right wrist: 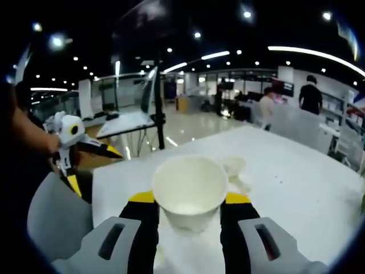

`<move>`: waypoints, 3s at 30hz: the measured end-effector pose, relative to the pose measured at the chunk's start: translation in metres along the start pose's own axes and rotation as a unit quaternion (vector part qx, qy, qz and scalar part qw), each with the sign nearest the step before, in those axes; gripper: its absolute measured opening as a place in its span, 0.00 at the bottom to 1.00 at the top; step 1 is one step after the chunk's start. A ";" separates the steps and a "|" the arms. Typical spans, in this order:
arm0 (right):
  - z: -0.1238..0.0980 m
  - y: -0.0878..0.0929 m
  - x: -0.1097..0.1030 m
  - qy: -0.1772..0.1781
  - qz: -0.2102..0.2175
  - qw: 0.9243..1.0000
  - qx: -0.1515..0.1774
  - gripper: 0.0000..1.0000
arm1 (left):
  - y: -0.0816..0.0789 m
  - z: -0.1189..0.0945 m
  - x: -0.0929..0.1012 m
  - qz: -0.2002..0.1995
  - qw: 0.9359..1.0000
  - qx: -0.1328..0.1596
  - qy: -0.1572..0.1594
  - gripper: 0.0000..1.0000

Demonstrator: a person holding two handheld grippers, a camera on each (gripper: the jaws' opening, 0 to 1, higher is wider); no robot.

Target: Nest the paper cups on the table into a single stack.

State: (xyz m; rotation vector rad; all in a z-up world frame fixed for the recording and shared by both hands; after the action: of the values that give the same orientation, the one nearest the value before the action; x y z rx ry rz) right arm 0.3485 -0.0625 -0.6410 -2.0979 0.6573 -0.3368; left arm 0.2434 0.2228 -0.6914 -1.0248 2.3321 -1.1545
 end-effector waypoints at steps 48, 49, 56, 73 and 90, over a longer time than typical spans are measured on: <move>-0.027 0.033 -0.060 -0.040 -0.008 0.999 0.007 0.38 | 0.004 0.003 0.002 -0.013 1.000 -0.008 -0.002 0.97; -0.027 0.033 -0.060 -0.041 -0.008 0.999 0.007 0.38 | 0.004 0.003 0.002 -0.014 1.000 -0.008 -0.001 0.97; -0.030 0.032 -0.071 -0.044 -0.014 0.999 0.015 0.38 | 0.003 0.004 0.002 -0.014 1.000 -0.008 -0.002 0.97; -0.029 0.036 -0.077 -0.046 -0.021 0.999 0.012 0.38 | 0.003 0.004 0.004 -0.014 1.000 -0.006 -0.002 0.96; -0.016 0.061 -0.068 -0.034 -0.014 0.999 0.016 0.38 | 0.003 0.004 0.002 -0.016 1.000 -0.007 -0.003 0.96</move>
State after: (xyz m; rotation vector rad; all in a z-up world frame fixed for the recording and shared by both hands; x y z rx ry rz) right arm 0.2654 -0.0634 -0.6812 -2.0814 0.5781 -0.2877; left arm 0.2430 0.2209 -0.6965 -1.0723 2.3305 -1.1459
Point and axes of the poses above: the point that each gripper's makers call its tool centre point, and the gripper's own axes: z roughly forward along the fingers, x roughly to its right, y roughly out of its underside, the point moved 9 cm from there along -z, roughly backward along the fingers, and after that the axes turned 13 degrees about -x, right-handed, at the moved point
